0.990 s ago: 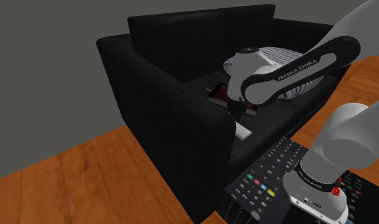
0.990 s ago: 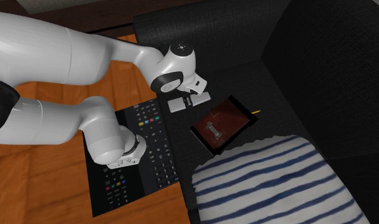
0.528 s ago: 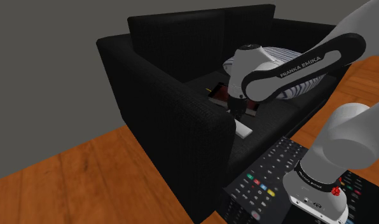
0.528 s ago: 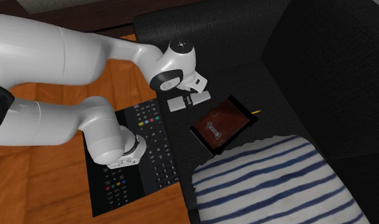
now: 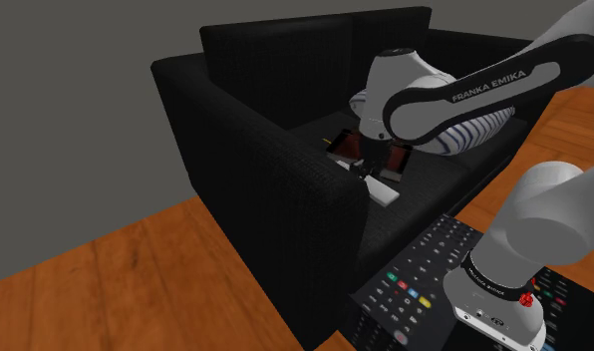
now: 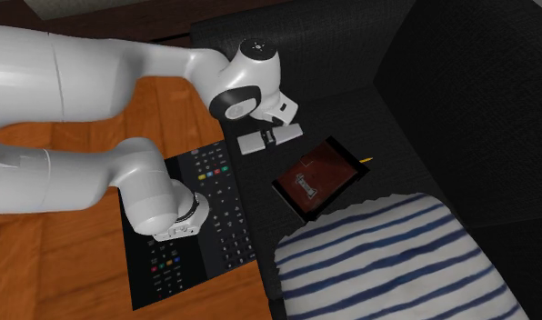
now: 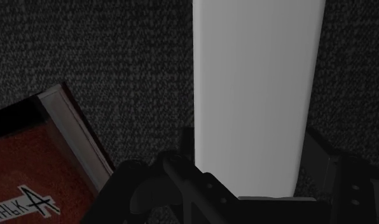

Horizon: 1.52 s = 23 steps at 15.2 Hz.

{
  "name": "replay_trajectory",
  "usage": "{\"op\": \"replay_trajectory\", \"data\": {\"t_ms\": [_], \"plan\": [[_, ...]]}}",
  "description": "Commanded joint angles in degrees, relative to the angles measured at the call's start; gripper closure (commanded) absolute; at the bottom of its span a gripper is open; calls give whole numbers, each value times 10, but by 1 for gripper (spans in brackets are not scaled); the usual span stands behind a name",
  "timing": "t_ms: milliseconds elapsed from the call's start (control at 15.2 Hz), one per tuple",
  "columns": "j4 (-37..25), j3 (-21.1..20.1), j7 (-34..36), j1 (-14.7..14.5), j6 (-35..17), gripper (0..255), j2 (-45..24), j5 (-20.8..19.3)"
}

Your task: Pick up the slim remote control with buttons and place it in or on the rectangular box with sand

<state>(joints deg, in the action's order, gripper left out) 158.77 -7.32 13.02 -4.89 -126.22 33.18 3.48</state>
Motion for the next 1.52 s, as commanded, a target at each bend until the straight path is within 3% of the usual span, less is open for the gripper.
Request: {"op": "replay_trajectory", "data": {"t_ms": [0,924,1452], "plan": [[-13,1,0,0,23,255,10,-1],[-89,9,-3,1,140,255,51,-4],[-157,91,-104,56,114,255,-42,-56]]}}
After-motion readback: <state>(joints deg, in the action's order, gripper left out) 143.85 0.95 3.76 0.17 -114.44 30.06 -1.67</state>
